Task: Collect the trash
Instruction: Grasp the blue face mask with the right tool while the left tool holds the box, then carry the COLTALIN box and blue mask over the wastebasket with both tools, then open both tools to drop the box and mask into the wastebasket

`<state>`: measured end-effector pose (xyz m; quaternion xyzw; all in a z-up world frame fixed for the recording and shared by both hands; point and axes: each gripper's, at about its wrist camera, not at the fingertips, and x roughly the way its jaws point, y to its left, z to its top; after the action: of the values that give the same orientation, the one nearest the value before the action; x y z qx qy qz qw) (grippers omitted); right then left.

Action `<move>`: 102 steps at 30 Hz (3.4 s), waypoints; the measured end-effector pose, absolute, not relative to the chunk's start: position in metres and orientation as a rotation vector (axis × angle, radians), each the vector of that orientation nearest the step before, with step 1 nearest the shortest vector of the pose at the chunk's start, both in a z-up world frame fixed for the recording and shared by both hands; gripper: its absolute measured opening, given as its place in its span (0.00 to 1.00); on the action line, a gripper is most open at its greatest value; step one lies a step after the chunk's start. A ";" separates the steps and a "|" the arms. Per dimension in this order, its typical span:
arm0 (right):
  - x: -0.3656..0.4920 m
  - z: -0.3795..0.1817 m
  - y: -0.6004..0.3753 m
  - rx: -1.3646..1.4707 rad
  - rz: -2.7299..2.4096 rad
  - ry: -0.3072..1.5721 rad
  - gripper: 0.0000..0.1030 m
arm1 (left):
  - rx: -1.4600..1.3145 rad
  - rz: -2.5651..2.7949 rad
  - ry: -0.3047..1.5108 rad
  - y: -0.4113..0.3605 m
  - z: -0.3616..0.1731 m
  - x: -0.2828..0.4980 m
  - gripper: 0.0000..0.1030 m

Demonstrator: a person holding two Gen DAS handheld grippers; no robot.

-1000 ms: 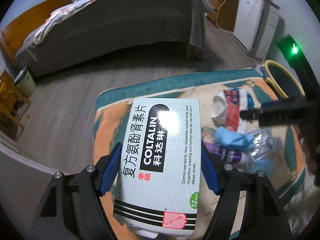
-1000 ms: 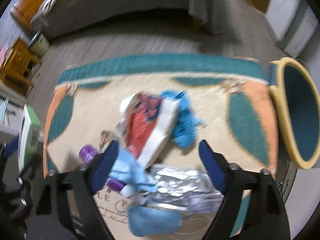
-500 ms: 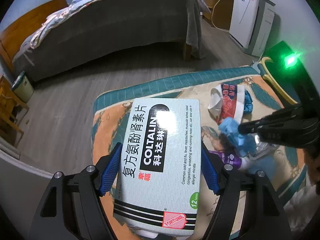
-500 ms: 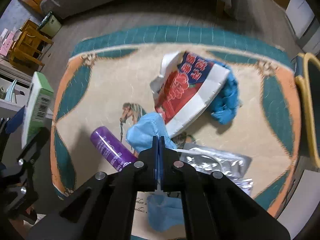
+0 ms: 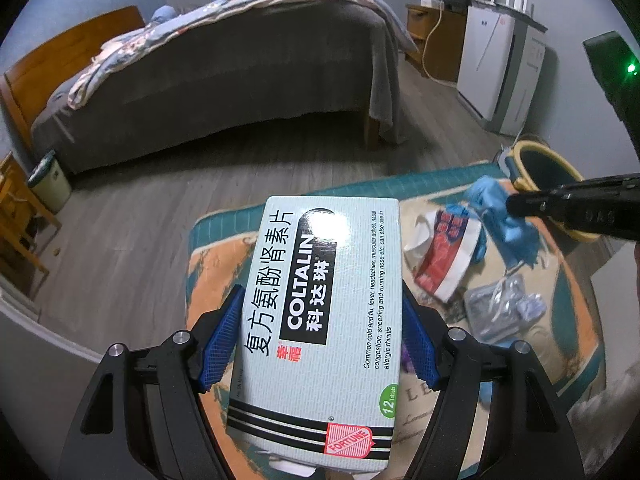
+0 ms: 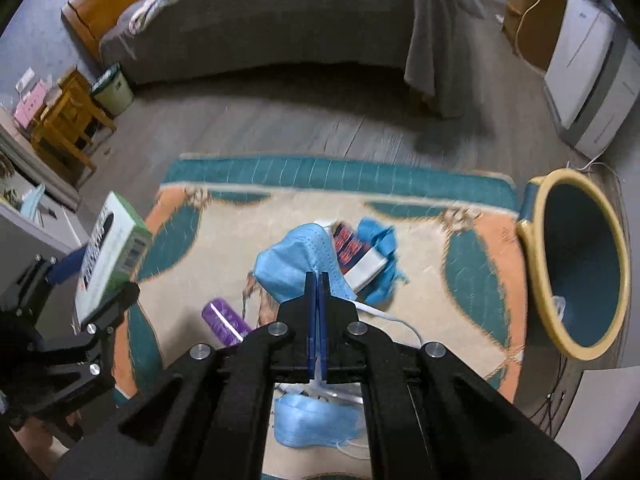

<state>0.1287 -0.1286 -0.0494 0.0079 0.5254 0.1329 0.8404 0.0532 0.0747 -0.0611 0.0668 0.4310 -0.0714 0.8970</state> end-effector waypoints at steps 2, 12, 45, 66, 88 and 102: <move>0.130 -0.039 -0.136 0.020 0.268 1.075 0.01 | 0.143 -0.147 0.876 0.072 -0.056 0.055 0.71; 0.139 -0.019 -0.167 0.006 0.197 0.991 0.01 | 0.169 -0.166 0.808 0.043 -0.032 0.061 0.71; 0.146 -0.016 -0.308 0.126 0.101 0.941 0.01 | 0.291 -0.316 0.814 -0.097 -0.052 0.092 0.71; 0.147 -0.009 -0.435 0.222 -0.091 0.896 0.01 | 0.344 -0.448 0.808 -0.183 -0.062 0.080 0.71; 0.163 -0.071 -0.488 0.358 -0.188 1.008 0.01 | 0.361 -0.627 0.872 -0.285 -0.091 0.103 0.71; 0.168 -0.082 -0.495 0.433 -0.202 0.995 0.02 | 0.489 -0.627 0.862 -0.332 -0.117 0.153 0.73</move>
<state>0.1677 -0.4952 -0.0817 0.2056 0.4725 -0.0961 0.8516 0.1533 -0.3322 -0.1174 0.2307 0.4067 -0.2959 0.8330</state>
